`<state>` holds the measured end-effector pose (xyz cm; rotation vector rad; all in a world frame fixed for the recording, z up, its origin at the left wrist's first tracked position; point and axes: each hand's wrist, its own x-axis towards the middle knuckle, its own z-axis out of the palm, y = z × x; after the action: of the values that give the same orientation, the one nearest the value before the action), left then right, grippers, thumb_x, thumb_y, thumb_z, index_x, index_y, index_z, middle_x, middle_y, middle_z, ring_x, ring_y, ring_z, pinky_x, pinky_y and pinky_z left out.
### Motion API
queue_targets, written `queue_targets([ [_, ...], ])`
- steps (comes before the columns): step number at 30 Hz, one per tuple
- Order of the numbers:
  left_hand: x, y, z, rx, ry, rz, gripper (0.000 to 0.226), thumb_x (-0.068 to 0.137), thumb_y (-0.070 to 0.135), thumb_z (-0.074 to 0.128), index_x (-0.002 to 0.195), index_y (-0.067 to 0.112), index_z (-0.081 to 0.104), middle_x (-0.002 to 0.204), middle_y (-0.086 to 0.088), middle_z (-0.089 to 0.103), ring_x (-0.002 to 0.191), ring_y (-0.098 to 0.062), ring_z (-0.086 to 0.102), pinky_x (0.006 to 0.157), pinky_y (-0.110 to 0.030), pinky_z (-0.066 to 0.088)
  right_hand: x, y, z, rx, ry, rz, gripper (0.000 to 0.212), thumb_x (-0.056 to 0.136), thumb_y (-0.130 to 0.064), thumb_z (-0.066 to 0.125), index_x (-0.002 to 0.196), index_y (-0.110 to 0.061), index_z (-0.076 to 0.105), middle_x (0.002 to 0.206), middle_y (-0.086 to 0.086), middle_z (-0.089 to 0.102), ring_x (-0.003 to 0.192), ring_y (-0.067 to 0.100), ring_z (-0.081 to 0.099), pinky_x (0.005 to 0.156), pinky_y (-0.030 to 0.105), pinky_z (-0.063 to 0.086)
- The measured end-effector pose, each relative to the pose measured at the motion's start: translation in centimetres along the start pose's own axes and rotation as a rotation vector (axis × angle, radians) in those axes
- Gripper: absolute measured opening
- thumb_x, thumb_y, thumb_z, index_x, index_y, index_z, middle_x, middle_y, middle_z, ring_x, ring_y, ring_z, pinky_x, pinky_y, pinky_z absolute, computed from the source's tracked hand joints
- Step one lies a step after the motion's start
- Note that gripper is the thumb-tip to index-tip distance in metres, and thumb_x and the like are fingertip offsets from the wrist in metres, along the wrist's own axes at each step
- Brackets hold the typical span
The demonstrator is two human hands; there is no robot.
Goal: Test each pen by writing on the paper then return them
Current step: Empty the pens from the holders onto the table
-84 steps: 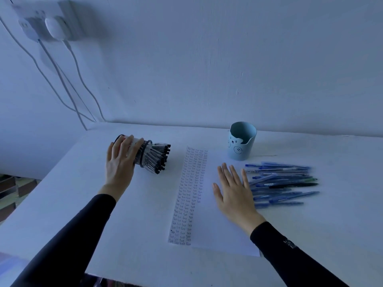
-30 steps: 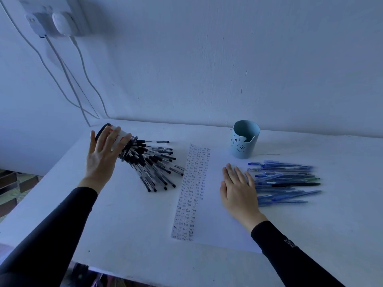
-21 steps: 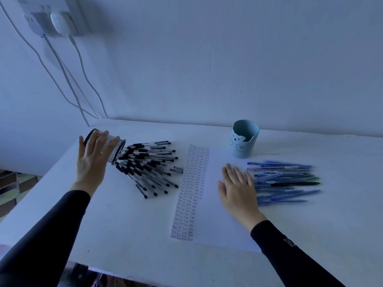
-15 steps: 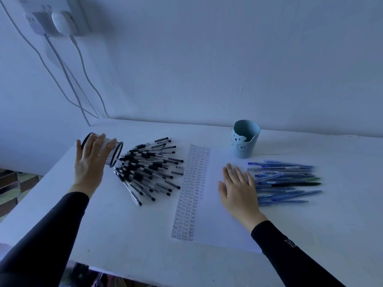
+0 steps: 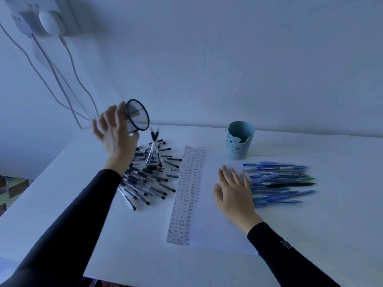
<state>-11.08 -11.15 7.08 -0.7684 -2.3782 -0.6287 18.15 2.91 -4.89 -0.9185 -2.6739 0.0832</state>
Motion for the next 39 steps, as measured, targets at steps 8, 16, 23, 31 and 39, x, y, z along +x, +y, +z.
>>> queue_targets([
  [8, -2.2, 1.8, 4.3, 0.144, -0.227, 0.019, 0.096, 0.056, -0.023, 0.052, 0.140, 0.021, 0.037, 0.139, -0.017, 0.036, 0.134, -0.038, 0.027, 0.117, -0.058, 0.009, -0.1, 0.2, -0.1, 0.013, -0.008, -0.004, 0.055, 0.095, -0.036, 0.033, 0.130, -0.006, 0.062, 0.139, 0.010, 0.057, 0.126, 0.030, 0.057, 0.108, 0.045, 0.025],
  [16, 0.7, 5.3, 3.4, 0.006, 0.047, 0.039, 0.096, 0.061, -0.020, 0.056, 0.145, 0.020, 0.035, 0.149, -0.016, 0.033, 0.142, -0.038, 0.021, 0.119, -0.049, -0.001, -0.1, 0.2, 0.0, 0.009, -0.017, -0.003, 0.055, 0.094, -0.036, 0.035, 0.130, -0.006, 0.062, 0.140, 0.010, 0.057, 0.126, 0.030, 0.057, 0.107, 0.047, 0.027],
  [23, 0.0, 14.9, 6.2, -0.798, -0.657, -0.269, 0.089, 0.063, 0.033, 0.090, 0.132, 0.010, 0.039, 0.125, -0.004, 0.054, 0.111, -0.020, 0.053, 0.088, -0.030, 0.043, -0.2, 0.2, -0.2, 0.008, -0.034, -0.004, 0.054, 0.096, -0.037, 0.034, 0.132, -0.007, 0.061, 0.142, 0.009, 0.055, 0.128, 0.028, 0.055, 0.108, 0.046, 0.026],
  [31, -2.8, 12.3, 7.7, -0.360, -0.915, -0.049, 0.111, 0.071, 0.063, 0.073, 0.150, 0.006, 0.020, 0.153, -0.013, 0.030, 0.141, -0.030, 0.026, 0.112, -0.044, 0.028, -0.2, 0.1, -0.1, 0.017, -0.049, 0.007, 0.054, 0.095, -0.037, 0.034, 0.132, -0.008, 0.061, 0.142, 0.008, 0.055, 0.129, 0.027, 0.054, 0.109, 0.045, 0.025],
  [39, -7.1, 6.9, 5.1, -0.354, -0.680, 0.427, 0.022, 0.083, 0.035, 0.073, 0.095, 0.017, 0.074, 0.108, 0.001, 0.057, 0.104, -0.017, 0.043, 0.096, -0.040, 0.044, -0.1, 0.1, -0.3, 0.033, -0.027, 0.005, 0.054, 0.093, -0.036, 0.035, 0.130, -0.008, 0.062, 0.140, 0.009, 0.057, 0.126, 0.029, 0.056, 0.109, 0.044, 0.025],
])
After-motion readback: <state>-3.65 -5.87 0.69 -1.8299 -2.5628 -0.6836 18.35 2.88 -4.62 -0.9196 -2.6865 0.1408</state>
